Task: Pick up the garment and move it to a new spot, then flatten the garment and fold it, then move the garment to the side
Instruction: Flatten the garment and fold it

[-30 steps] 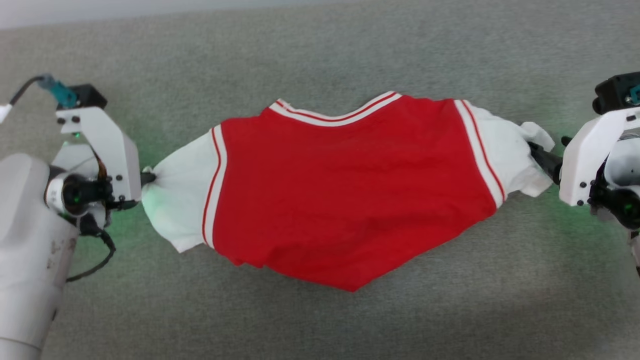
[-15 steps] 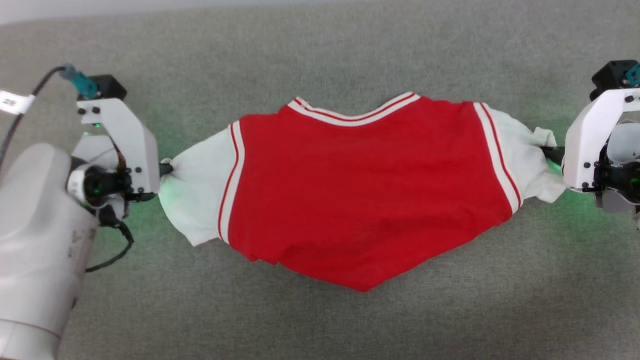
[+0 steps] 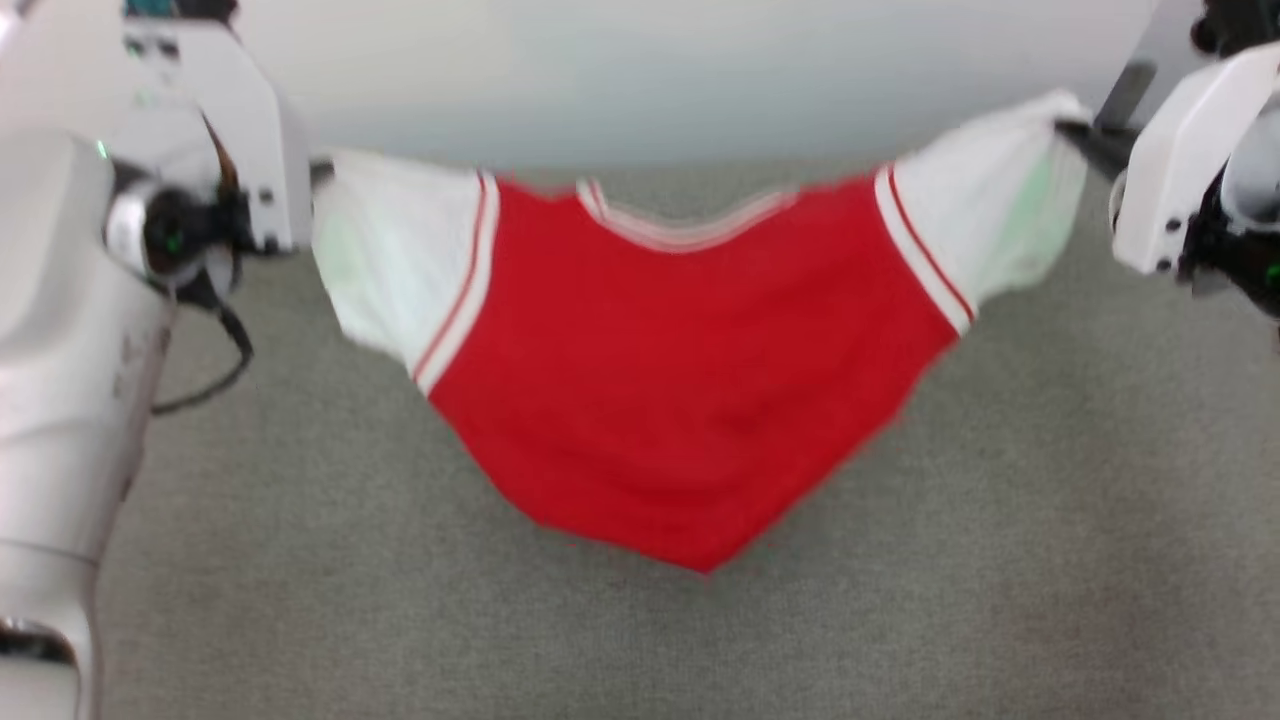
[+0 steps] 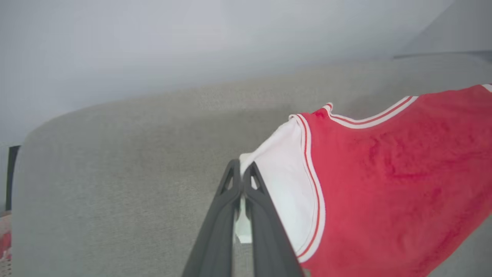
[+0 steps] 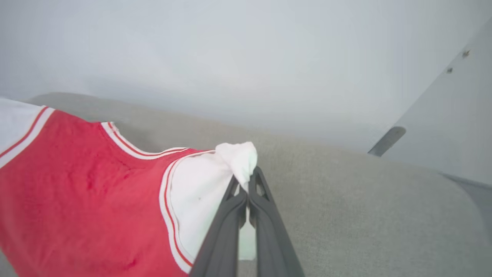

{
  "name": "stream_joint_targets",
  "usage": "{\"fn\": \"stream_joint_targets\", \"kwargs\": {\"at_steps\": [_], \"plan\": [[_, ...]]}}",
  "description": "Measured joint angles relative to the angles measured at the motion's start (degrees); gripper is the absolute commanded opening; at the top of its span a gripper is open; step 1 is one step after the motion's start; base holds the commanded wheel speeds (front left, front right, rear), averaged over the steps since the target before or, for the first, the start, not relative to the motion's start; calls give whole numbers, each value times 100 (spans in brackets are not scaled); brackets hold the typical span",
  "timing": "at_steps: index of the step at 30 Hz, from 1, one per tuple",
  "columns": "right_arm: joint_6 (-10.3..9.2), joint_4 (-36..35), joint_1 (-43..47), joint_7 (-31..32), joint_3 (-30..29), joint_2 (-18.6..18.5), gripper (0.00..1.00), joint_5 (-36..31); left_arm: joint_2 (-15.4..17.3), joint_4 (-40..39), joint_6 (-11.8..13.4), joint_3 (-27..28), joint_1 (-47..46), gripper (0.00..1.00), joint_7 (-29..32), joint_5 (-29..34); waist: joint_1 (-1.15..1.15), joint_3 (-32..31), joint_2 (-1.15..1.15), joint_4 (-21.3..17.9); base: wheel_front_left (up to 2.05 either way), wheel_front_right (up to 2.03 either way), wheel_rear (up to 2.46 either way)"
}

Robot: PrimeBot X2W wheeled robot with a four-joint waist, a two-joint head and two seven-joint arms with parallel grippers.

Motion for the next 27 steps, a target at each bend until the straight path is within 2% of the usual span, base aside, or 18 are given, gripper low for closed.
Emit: {"fn": "stream_joint_targets", "kwargs": {"at_steps": [8, 14, 23, 27], "plan": [[0, -313, -805, -931, 382, -183, 0, -41, -22, -218, -42, -26, -921, 0, -303, 213, 0, -842, 0, 76, 0, 0, 0], [0, -41, -1363, -1316, 350, -142, 0, 25, -14, -286, -67, 47, -1413, 0, -457, 218, 0, -1153, 0, 178, 0, 0, 0], [0, 616, -1842, -1538, 548, -40, 0, -129, -94, -324, -71, 10, -1662, 0, -483, 222, 0, -924, 0, 289, 0, 0, 0], [0, 1046, -2349, -1907, 542, 37, 0, -479, -107, -335, -71, -30, -1931, 0, -840, 408, 0, -574, 0, 307, 0, 0, 0]]}}
